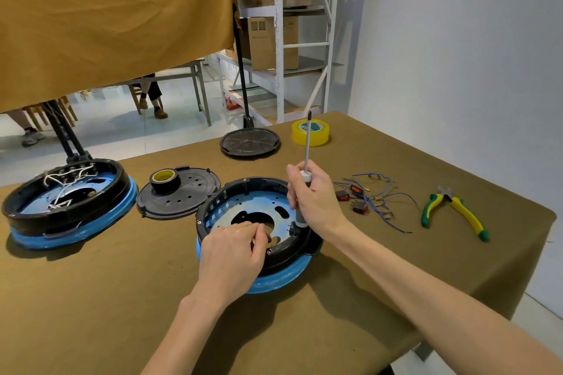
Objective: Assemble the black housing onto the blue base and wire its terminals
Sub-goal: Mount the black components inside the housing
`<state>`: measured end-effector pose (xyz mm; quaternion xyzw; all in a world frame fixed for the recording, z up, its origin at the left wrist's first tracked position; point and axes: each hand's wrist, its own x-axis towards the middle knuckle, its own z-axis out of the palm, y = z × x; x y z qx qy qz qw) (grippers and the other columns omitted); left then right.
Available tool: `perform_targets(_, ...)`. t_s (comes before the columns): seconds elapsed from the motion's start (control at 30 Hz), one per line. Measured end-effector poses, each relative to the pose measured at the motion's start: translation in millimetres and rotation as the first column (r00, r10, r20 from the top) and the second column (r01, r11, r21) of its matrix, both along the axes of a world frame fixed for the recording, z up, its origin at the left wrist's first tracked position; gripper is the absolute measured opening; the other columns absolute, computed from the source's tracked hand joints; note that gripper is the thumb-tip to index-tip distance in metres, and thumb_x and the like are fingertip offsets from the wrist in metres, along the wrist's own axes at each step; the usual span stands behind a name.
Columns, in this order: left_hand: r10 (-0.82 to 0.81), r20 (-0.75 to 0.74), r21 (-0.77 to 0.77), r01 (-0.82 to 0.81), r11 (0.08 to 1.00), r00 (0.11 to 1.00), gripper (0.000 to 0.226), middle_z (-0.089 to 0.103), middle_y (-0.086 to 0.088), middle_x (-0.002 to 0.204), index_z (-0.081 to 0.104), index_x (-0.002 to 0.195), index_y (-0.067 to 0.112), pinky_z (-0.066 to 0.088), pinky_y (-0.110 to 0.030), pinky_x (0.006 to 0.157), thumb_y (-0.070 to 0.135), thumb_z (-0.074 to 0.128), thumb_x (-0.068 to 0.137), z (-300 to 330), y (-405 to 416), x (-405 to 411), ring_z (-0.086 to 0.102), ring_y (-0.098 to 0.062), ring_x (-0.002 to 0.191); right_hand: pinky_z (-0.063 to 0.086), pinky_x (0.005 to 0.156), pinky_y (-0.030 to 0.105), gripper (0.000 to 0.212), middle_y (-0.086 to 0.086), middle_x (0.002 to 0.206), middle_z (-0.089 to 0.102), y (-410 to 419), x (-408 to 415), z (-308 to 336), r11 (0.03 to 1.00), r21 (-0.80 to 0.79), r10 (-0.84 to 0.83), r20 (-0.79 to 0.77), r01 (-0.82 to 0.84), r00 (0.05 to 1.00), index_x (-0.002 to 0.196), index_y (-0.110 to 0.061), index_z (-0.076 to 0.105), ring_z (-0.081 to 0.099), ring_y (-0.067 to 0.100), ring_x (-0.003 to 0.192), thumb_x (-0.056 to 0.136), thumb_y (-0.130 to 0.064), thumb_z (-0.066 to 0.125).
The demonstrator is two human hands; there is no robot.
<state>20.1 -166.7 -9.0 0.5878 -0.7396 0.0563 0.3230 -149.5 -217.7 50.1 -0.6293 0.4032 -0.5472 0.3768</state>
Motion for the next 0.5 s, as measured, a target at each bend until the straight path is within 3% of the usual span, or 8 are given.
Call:
perform_targets(0.1, 0.006, 0.011, 0.000, -0.006, 1.000, 1.000, 0.060, 0.065, 0.014, 0.068, 0.074, 0.079, 0.030, 0.052, -0.031, 0.058, 0.049, 0.022, 0.102, 1.1, -1.4, -0.9, 0.059, -0.006, 0.062, 0.043, 0.051, 0.028, 0.032, 0.012, 0.062, 0.049, 1.7, 0.1, -0.9, 0.999, -0.026, 0.022, -0.070, -0.024, 0.997, 0.089, 0.004, 0.046, 0.046, 0.013, 0.049, 0.109, -0.020, 0.049)
perform_targets(0.23, 0.000, 0.001, 0.010, 0.000, 1.000, 1.000, 0.060, 0.065, 0.014, 0.068, 0.075, 0.081, 0.030, 0.052, -0.032, 0.058, 0.050, 0.022, 0.102, 0.1, -1.2, -0.6, 0.059, -0.005, 0.061, 0.044, 0.055, 0.036, 0.028, 0.010, 0.060, 0.051, -1.6, 1.2, 7.2, 0.998, -0.066, 0.012, -0.054, -0.015, 0.998, 0.085, -0.003, 0.047, 0.047, 0.017, 0.050, 0.109, -0.017, 0.047)
perform_targets(0.37, -0.003, -0.002, -0.013, 0.003, 1.000, 1.000, 0.060, 0.066, 0.015, 0.067, 0.075, 0.080, 0.030, 0.051, -0.031, 0.056, 0.049, 0.023, 0.101, 0.6, 0.0, -2.7, 0.059, -0.004, 0.060, 0.042, 0.052, 0.033, 0.031, 0.011, 0.063, 0.048, 2.6, 4.1, -1.7, 0.999, -0.029, 0.015, -0.065, -0.017, 0.998, 0.090, 0.006, 0.047, 0.045, 0.014, 0.050, 0.108, -0.018, 0.048)
perform_targets(0.5, 0.002, 0.006, 0.006, -0.002, 1.000, 1.000, 0.062, 0.066, 0.015, 0.069, 0.075, 0.081, 0.030, 0.051, -0.029, 0.058, 0.051, 0.019, 0.101, 1.0, 0.2, -1.5, 0.059, -0.004, 0.062, 0.039, 0.048, 0.030, 0.028, 0.007, 0.062, 0.047, -2.0, -1.4, -4.0, 1.000, 0.000, 0.022, -0.049, -0.022, 0.999, 0.087, -0.007, 0.047, 0.043, 0.015, 0.047, 0.107, -0.025, 0.052)
